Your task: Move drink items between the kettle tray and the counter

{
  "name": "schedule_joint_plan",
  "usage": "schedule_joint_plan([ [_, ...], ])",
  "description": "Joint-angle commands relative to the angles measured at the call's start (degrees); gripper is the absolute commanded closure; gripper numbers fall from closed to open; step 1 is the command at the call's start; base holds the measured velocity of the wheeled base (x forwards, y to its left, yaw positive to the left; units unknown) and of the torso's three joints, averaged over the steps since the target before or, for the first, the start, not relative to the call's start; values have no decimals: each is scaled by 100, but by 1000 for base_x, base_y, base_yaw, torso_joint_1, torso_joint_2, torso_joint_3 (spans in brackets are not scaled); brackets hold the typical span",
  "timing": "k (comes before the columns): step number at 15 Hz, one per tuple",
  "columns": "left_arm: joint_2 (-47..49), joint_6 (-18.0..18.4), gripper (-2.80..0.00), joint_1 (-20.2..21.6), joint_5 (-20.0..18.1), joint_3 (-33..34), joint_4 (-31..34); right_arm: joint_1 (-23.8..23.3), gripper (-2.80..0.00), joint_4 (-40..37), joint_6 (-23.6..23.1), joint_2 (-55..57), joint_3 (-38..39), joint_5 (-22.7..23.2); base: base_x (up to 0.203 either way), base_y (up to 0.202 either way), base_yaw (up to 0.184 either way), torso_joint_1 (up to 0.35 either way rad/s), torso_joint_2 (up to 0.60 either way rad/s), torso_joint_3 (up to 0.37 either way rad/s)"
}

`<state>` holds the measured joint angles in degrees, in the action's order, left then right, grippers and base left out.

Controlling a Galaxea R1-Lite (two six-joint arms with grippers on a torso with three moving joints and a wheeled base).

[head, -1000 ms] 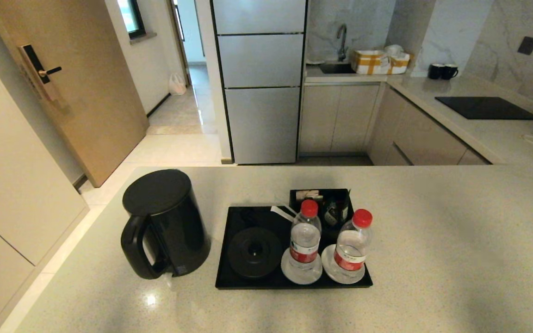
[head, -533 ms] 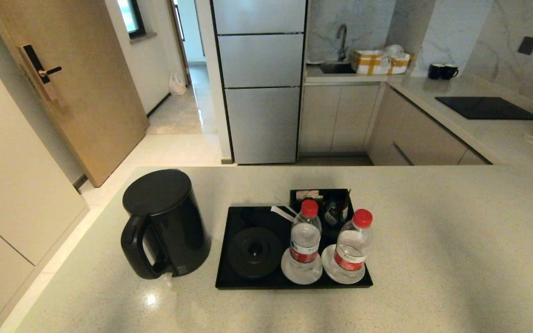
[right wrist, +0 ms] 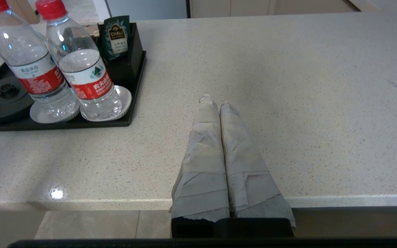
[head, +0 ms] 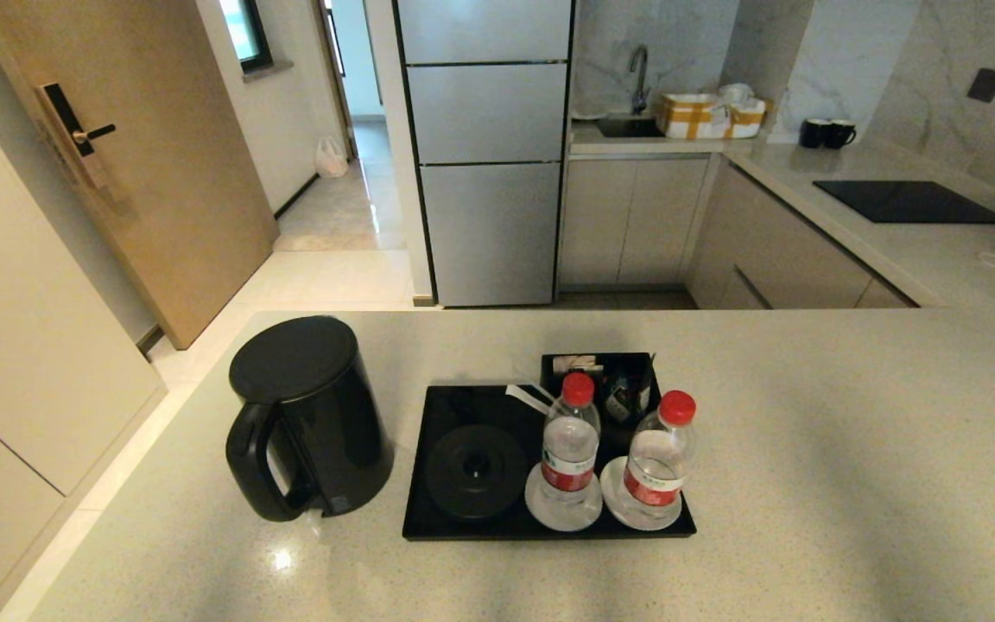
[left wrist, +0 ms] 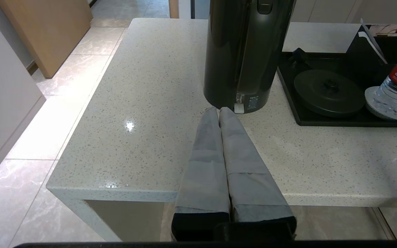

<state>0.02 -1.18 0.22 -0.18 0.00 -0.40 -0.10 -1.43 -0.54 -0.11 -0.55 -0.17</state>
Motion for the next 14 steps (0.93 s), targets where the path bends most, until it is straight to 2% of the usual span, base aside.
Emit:
schedule_joint_plan([
  [1, -2, -5, 0, 4, 1, 9, -4, 1, 0, 2, -25, 2, 2, 8, 0, 0, 0, 0, 0, 0],
  [14, -2, 66, 0, 0, 1, 0, -13, -8, 0, -16, 106, 2, -7, -19, 0, 0, 0, 0, 0, 0],
])
